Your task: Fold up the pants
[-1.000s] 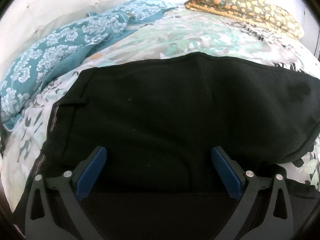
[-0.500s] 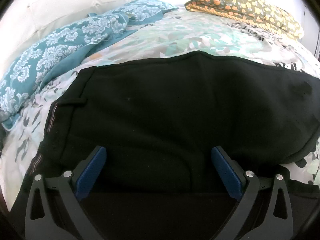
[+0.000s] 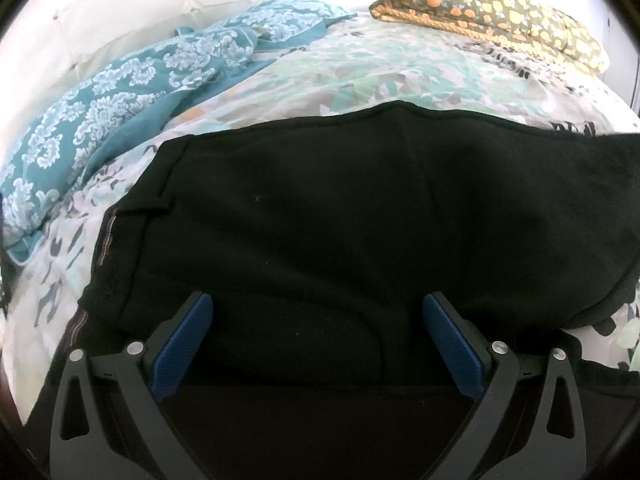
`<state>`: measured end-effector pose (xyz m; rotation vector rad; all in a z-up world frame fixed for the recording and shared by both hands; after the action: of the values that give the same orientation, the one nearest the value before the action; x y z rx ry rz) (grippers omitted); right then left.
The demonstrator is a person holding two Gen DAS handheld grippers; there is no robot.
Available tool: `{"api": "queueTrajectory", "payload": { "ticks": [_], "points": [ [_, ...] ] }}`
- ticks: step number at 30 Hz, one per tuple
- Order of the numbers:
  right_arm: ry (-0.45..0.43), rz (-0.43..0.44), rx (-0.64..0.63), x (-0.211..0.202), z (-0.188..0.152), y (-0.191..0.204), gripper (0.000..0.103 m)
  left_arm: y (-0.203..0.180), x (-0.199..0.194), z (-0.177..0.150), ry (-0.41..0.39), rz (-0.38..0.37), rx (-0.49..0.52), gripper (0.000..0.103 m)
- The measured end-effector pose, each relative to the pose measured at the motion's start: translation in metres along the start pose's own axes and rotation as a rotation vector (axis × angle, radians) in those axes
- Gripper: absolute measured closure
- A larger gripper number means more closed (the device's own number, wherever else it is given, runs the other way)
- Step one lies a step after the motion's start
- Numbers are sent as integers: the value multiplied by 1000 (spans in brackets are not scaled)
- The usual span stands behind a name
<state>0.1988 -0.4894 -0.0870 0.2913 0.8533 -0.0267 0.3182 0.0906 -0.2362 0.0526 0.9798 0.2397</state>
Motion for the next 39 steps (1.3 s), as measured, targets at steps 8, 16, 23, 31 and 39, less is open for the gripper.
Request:
{"api": "queueTrajectory", "payload": {
  "ticks": [8,16,23,31,39],
  "points": [
    [86,-274,467,-71,-175,-41,81,-3,-4,5,31,43,32,1],
    [-126,-247,382,-108,-167,18,22,11,-44,-13,140,-65,-25,1],
    [86,171,392,-24,-210,93,22,34,-85,-63,133,-143,-18,1],
    [137,124,398,-14,-215,83,22,55,-80,-58,115,-103,-109,1],
    [114,107,483,-15,-218,62,22,49,-62,-67,133,-42,-83,0]
  ]
}}
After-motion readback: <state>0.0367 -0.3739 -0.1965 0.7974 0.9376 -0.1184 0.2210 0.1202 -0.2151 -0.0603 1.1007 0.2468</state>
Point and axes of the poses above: each gripper's, at about its wrist camera, not at the fingertips, and x roughly the way its jaws point, y to its left, z to its top, the point moved 3 cm from there along x, roughly the way its jaws point, and after that the axes turned 1 degree about y, right-handed, at the moved point
